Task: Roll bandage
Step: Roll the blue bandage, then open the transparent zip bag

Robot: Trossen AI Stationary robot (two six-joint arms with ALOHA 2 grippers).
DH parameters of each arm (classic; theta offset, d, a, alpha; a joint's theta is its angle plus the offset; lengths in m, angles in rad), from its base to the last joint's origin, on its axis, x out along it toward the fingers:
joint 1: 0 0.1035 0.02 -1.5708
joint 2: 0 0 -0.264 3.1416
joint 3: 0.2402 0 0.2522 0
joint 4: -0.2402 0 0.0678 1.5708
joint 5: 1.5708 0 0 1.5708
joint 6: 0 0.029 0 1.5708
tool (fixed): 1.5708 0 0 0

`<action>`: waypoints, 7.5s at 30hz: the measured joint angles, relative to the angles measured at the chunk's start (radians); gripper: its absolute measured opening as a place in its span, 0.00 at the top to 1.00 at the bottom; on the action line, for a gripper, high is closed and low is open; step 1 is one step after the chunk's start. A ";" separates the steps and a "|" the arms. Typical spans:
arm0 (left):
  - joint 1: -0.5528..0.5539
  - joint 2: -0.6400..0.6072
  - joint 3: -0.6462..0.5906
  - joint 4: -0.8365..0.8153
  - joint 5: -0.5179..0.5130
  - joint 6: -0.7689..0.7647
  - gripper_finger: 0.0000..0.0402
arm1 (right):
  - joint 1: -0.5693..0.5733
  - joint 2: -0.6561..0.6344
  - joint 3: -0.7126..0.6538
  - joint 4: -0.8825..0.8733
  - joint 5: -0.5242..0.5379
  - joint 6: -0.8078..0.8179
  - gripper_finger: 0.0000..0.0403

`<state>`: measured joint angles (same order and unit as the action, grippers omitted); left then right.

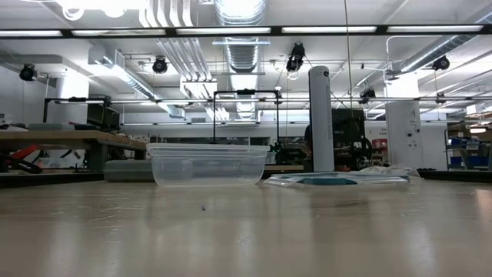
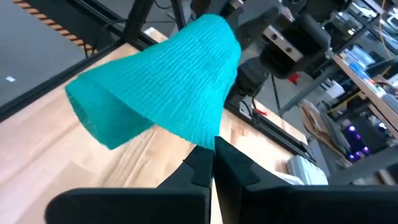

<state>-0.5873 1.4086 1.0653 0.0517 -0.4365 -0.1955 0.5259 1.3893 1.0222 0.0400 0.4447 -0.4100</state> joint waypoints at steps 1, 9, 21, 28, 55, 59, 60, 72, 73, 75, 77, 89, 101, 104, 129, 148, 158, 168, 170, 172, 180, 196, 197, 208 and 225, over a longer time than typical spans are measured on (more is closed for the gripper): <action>0.000 0.000 0.000 0.001 0.000 0.000 0.99 | 0.000 -0.005 0.000 -0.012 0.007 0.007 1.00; 0.000 0.000 0.000 0.015 -0.065 0.022 0.99 | 0.000 -0.015 0.000 -0.056 -0.075 0.074 1.00; 0.001 0.000 0.000 0.136 -0.082 0.082 0.99 | -0.019 -0.017 0.000 -0.019 -0.078 0.137 0.87; 0.001 -0.002 0.000 0.157 -0.191 0.094 0.99 | -0.024 -0.019 0.000 -0.005 -0.079 0.167 0.69; 0.017 -0.045 0.000 -0.023 -0.445 0.045 0.99 | -0.031 -0.136 -0.008 -0.273 0.253 0.110 0.53; 0.029 -0.002 0.000 -0.056 -0.446 0.054 0.99 | -0.031 -0.105 -0.007 -0.239 0.264 0.097 0.53; 0.031 0.009 0.000 -0.057 -0.446 0.067 0.99 | -0.031 -0.098 -0.003 -0.222 0.264 0.096 0.53; 0.036 0.060 0.000 -0.041 -0.445 0.115 0.99 | -0.054 -0.030 0.000 -0.137 0.181 0.160 0.53; 0.036 0.060 0.000 -0.042 -0.445 0.111 0.99 | -0.062 -0.030 0.000 -0.139 0.179 0.173 0.53; 0.038 0.060 0.000 -0.033 -0.445 0.108 0.99 | -0.074 -0.030 0.000 -0.139 0.155 0.185 0.53; 0.040 0.059 0.000 -0.018 -0.445 0.107 0.99 | -0.082 -0.025 0.000 -0.137 0.131 0.190 0.52; 0.042 0.059 -0.001 0.014 -0.434 0.108 0.99 | -0.099 0.015 0.005 -0.100 0.122 0.181 0.41; 0.042 0.058 -0.001 0.035 -0.386 0.108 0.99 | -0.126 0.067 0.006 -0.036 0.051 0.175 0.49; 0.041 0.058 -0.001 0.036 -0.381 0.108 0.99 | -0.126 0.084 0.005 0.002 0.053 0.170 0.54; 0.021 -0.037 0.000 -0.220 -0.386 -0.185 0.45 | -0.127 0.073 0.005 -0.035 0.048 0.187 0.87; 0.022 -0.102 0.000 -0.314 -0.420 -0.207 0.61 | -0.179 0.225 -0.032 -0.265 -0.139 0.526 0.86; 0.022 -0.100 0.000 -0.315 -0.419 -0.206 0.59 | -0.214 0.432 0.000 -0.210 -0.296 0.576 0.80; 0.022 -0.100 0.000 -0.322 -0.419 -0.206 0.62 | -0.215 0.413 0.035 -0.214 -0.322 0.586 0.53; 0.022 -0.100 -0.001 -0.325 -0.418 -0.206 0.62 | -0.214 0.398 0.038 -0.216 -0.323 0.586 0.48; 0.022 -0.100 -0.001 -0.325 -0.419 -0.206 0.61 | -0.214 0.378 0.037 -0.236 -0.323 0.586 0.44; 0.022 -0.099 -0.001 -0.329 -0.418 -0.206 0.58 | -0.214 0.162 0.027 -0.493 -0.264 0.620 0.39; 0.069 -0.005 -0.004 -0.290 -0.419 -0.206 0.63 | -0.311 -0.512 -0.388 -0.620 0.113 1.022 0.45; 0.082 0.001 -0.004 -0.287 -0.419 -0.205 0.64 | -0.332 -0.544 -0.405 -0.634 0.138 1.078 0.45; 0.244 0.011 -0.005 -0.262 -0.417 -0.071 0.71 | -0.601 -0.579 -0.423 -0.688 0.182 1.211 0.50; 0.369 -0.002 -0.004 -0.236 -0.329 0.064 0.71 | -0.934 -0.159 -0.357 -0.727 -0.006 1.157 0.51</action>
<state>-0.2182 1.4068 1.0611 -0.1840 -0.7655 -0.1312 -0.4078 1.2302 0.6650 -0.6867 0.4387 0.7467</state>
